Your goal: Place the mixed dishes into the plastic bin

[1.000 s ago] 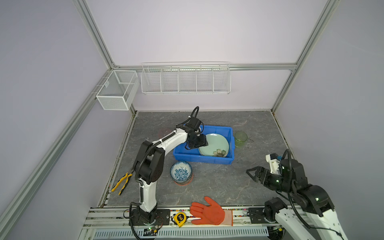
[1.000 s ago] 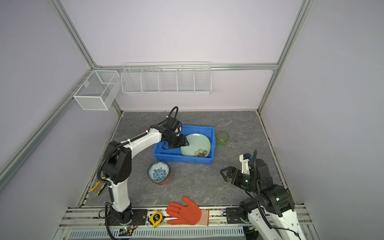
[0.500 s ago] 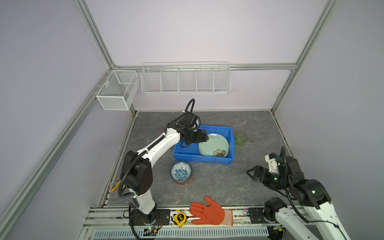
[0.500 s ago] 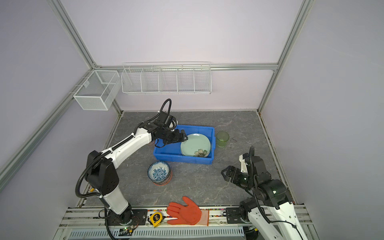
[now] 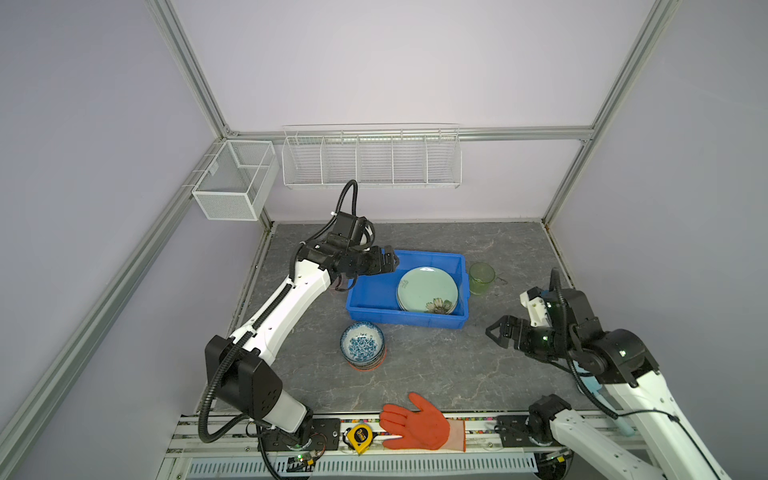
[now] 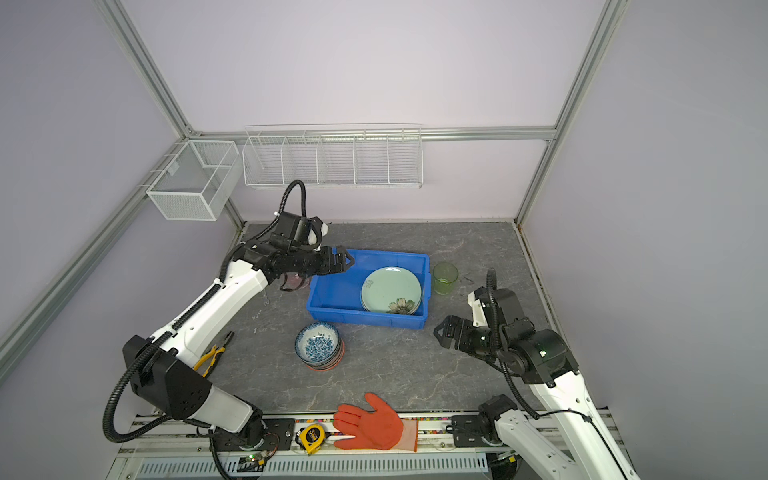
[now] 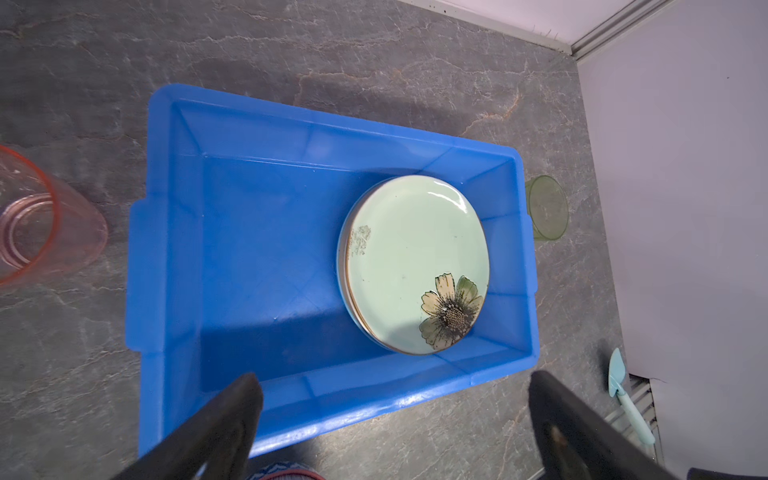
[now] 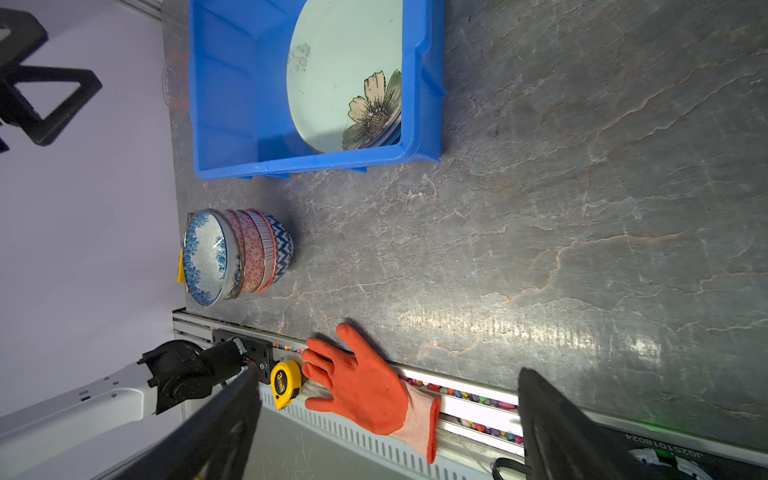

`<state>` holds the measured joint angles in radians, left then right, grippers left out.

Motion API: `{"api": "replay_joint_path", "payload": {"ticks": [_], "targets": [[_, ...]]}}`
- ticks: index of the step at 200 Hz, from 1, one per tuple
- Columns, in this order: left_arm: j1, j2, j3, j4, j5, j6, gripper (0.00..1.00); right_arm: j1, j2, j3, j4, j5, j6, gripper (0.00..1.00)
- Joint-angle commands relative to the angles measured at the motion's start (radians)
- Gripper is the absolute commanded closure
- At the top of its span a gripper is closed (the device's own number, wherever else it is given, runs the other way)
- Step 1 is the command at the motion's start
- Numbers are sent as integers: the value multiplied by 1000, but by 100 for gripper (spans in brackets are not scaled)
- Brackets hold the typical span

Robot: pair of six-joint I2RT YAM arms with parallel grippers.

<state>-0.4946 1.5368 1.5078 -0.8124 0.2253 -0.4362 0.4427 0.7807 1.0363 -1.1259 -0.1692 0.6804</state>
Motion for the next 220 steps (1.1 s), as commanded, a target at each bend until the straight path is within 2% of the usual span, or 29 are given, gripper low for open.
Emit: {"api": "replay_joint_path", "payload": {"ticks": [1, 66, 91, 142, 180, 220], "targets": [[10, -21, -14, -18, -5, 55, 0, 75, 52, 39, 5, 76, 22, 3], [28, -51, -54, 14, -33, 85, 0, 350, 310, 198, 24, 275, 70, 3], [29, -58, -59, 34, -43, 84, 0, 419, 399, 248, 29, 301, 72, 2], [27, -6, 19, -12, -10, 73, 0, 482, 495, 305, 28, 332, 74, 2], [-51, 31, 74, -45, -128, 106, 0, 501, 497, 298, 26, 352, 90, 1], [-64, 55, 96, -53, -108, 111, 0, 502, 498, 285, 31, 357, 94, 1]]}}
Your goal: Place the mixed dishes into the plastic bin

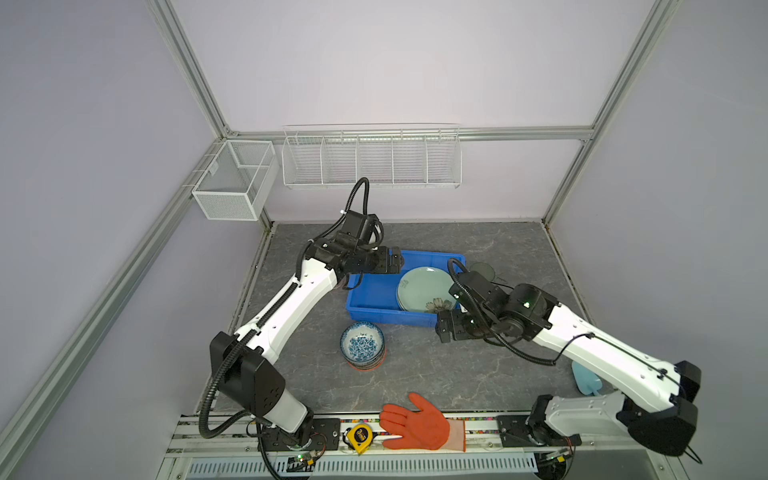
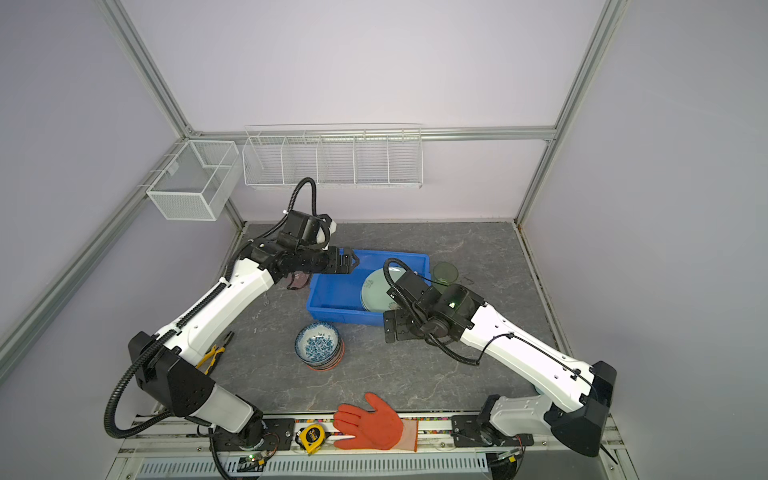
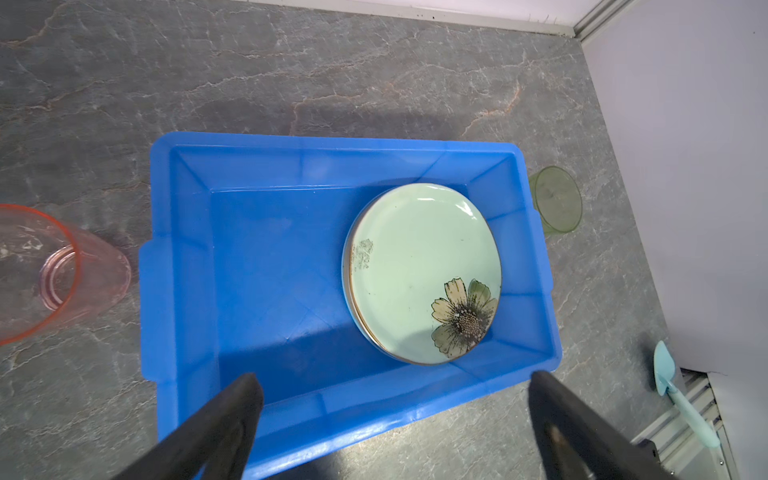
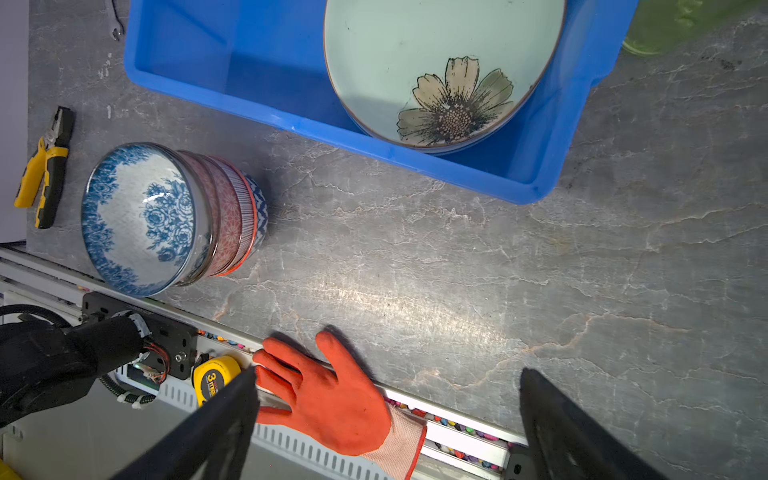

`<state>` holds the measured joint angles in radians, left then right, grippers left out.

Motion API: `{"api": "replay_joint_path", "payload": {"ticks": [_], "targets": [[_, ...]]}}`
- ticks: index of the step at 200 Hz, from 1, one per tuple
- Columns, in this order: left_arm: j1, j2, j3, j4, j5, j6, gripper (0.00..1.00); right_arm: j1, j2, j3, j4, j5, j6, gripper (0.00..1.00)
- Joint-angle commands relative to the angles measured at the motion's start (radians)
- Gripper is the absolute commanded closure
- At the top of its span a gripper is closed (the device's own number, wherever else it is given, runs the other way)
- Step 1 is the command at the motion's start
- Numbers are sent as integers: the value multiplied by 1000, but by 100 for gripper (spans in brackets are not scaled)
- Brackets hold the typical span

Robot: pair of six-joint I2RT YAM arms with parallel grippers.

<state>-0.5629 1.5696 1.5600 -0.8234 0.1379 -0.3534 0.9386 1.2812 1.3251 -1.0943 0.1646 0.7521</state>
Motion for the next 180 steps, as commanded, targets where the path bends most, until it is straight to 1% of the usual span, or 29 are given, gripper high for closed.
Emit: {"api": "replay_joint_path", "payload": {"ticks": [1, 44, 72, 92, 118, 136, 153, 180], "targets": [[4, 21, 46, -42, -20, 27, 0, 6, -2, -4, -1, 24, 22, 1], [4, -12, 45, -36, -35, 31, 0, 3, 13, -1, 17, 25, 1, 0], [8, -25, 39, -38, -53, 35, 0, -7, 6, -4, 18, 22, -15, 1], [8, -67, 4, -56, -65, 1, 0, -25, -11, -15, 25, 26, -34, 3], [8, -187, -93, -129, -89, -69, 0, -54, -32, -40, 53, 24, -53, 4], [8, -262, -167, -213, -107, -117, 0, -65, -38, -65, 78, 18, -65, 4], [8, -341, -248, -290, -103, -174, 0, -70, -36, -86, 111, -2, -75, 5], [8, -474, -383, -330, -79, -276, 2, -91, -11, -92, 129, -47, -122, 5]]}}
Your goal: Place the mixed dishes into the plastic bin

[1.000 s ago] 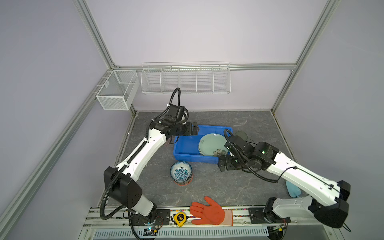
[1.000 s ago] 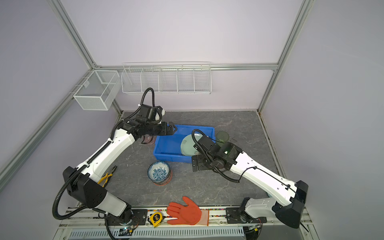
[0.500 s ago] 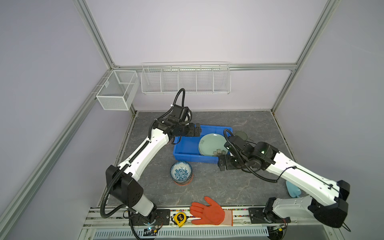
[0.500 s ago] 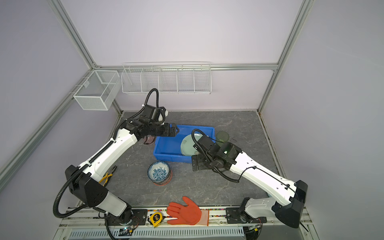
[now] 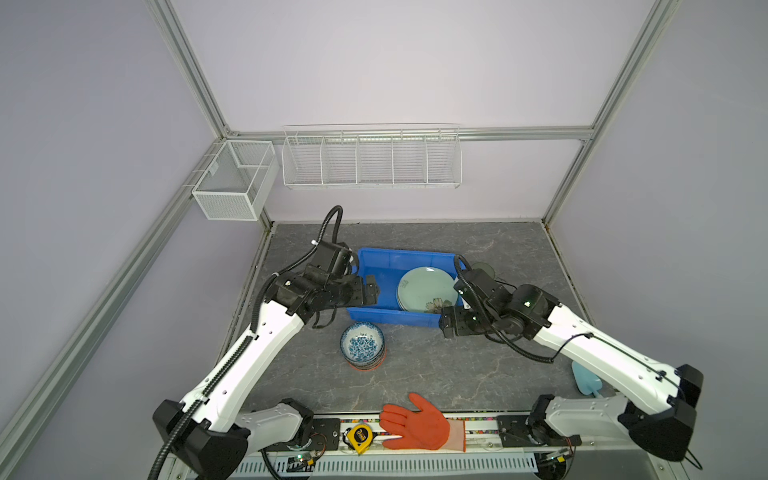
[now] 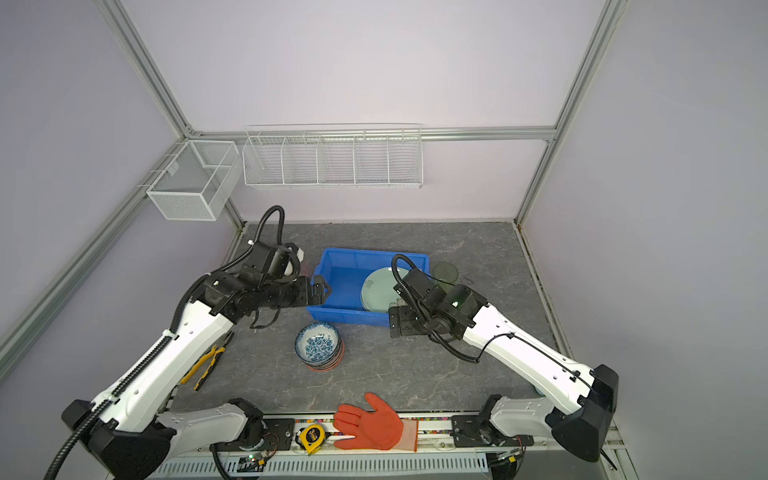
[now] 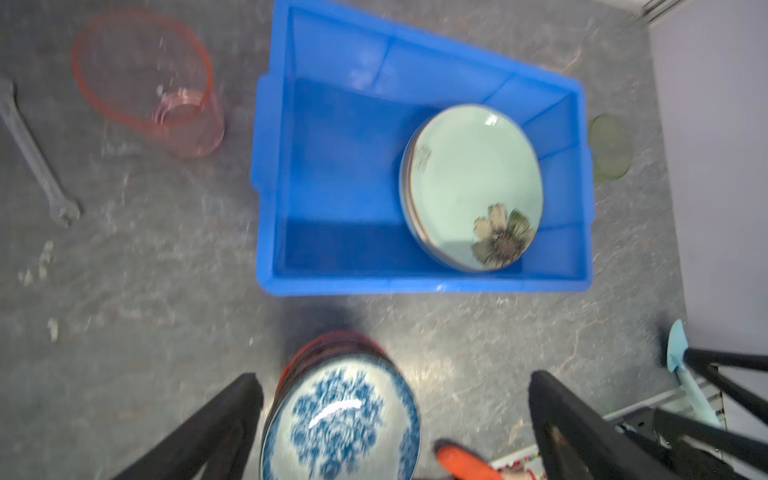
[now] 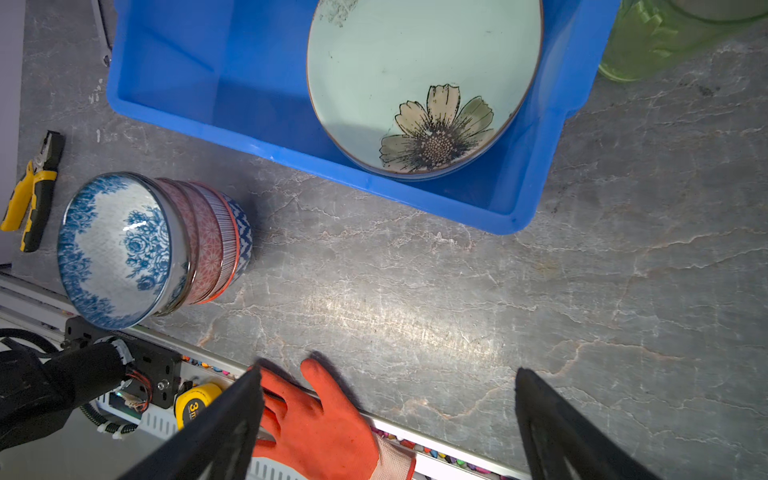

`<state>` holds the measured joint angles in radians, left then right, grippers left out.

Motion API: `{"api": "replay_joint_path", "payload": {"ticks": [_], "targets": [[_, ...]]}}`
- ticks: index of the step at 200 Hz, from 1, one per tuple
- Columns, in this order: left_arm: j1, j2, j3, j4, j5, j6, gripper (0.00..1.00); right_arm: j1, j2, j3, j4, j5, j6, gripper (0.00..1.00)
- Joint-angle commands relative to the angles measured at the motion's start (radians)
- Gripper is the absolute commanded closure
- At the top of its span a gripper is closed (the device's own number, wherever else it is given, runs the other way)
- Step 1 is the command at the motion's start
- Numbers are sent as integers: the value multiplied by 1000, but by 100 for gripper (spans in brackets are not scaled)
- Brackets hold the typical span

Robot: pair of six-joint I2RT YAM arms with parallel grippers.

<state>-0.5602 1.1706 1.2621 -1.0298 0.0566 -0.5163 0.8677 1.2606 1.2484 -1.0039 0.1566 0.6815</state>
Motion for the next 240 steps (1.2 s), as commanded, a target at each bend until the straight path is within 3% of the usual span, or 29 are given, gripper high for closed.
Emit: {"api": "replay_joint_path", "payload": {"ticks": [1, 75, 173, 240], "targets": [[5, -79, -89, -125, 3, -116, 2, -22, 10, -15, 39, -41, -53, 5], [2, -128, -237, -192, 38, -199, 18, -99, 33, -42, 126, -155, -138, 5], [2, -71, -269, -187, 31, -182, 52, -137, 55, -75, 167, -212, -157, 5], [2, -57, -288, -190, 24, -171, 61, -143, 66, -77, 175, -227, -159, 5]]}}
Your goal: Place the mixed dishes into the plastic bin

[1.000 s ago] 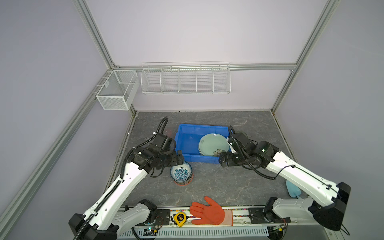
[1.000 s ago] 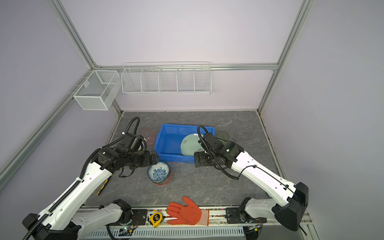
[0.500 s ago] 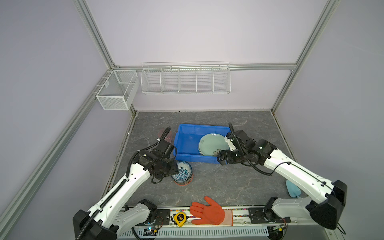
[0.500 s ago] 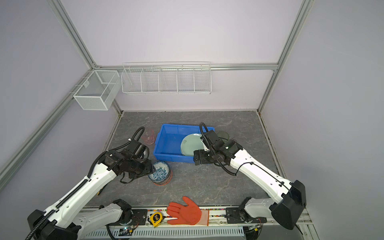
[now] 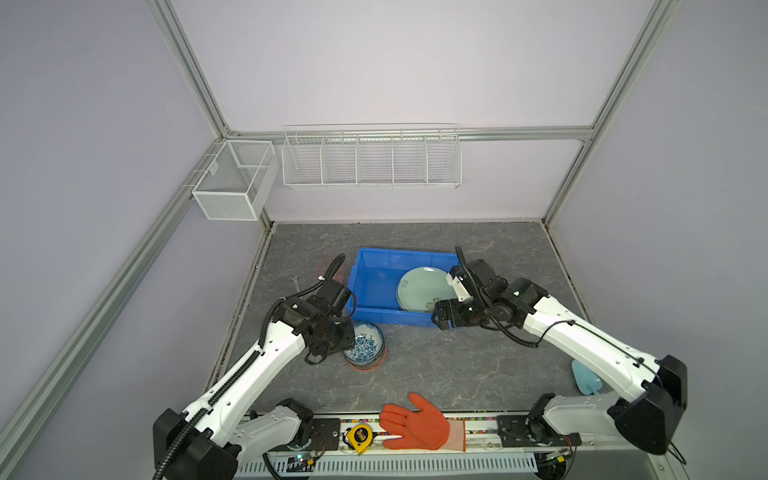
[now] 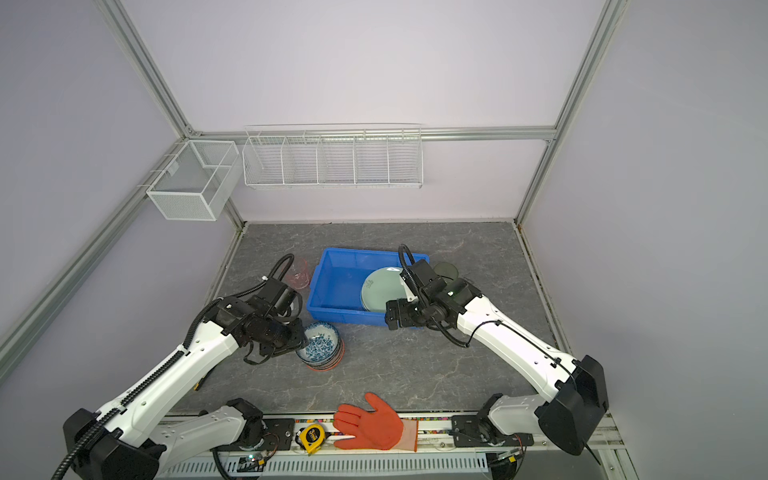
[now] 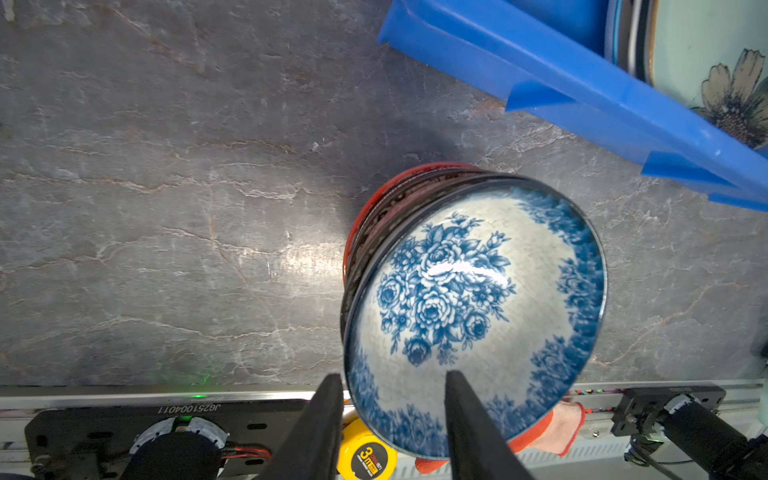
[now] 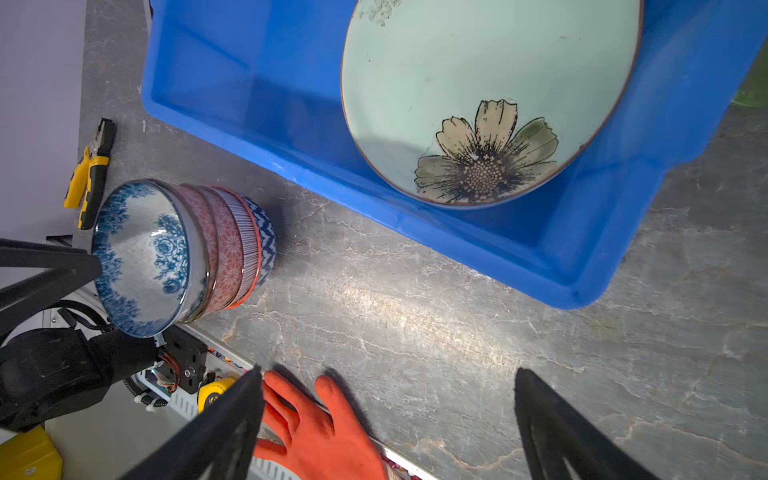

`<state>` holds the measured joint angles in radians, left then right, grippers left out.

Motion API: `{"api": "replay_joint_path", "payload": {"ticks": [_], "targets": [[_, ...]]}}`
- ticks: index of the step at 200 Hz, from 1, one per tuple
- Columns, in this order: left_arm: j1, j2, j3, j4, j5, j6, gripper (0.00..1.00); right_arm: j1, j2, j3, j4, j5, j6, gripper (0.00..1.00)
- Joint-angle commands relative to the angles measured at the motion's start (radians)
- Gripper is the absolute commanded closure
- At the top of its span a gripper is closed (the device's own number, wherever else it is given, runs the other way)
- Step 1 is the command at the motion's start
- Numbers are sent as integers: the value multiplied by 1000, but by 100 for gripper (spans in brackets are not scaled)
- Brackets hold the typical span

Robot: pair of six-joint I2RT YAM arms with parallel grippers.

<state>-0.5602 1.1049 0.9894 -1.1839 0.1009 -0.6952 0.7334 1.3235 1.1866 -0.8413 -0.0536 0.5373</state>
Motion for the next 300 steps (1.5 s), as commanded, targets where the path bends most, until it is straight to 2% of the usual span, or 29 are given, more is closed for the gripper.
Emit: {"api": "replay_joint_path", "payload": {"ticks": [1, 130, 178, 274, 300], "targets": [[2, 9, -15, -35, -20, 9, 61, -8, 3, -15, 13, -17, -14, 5], [2, 37, -23, -30, -35, 29, 69, -16, -14, -36, 18, -23, -8, 5], [2, 40, -24, -29, -35, 30, 77, -17, -17, -39, 19, -23, -7, 5], [2, 23, -5, -35, -38, 16, 100, -21, -21, -39, 19, -25, -5, 5], [2, 11, 8, -36, -38, 8, 100, -22, -23, -39, 19, -25, -7, 5]]}}
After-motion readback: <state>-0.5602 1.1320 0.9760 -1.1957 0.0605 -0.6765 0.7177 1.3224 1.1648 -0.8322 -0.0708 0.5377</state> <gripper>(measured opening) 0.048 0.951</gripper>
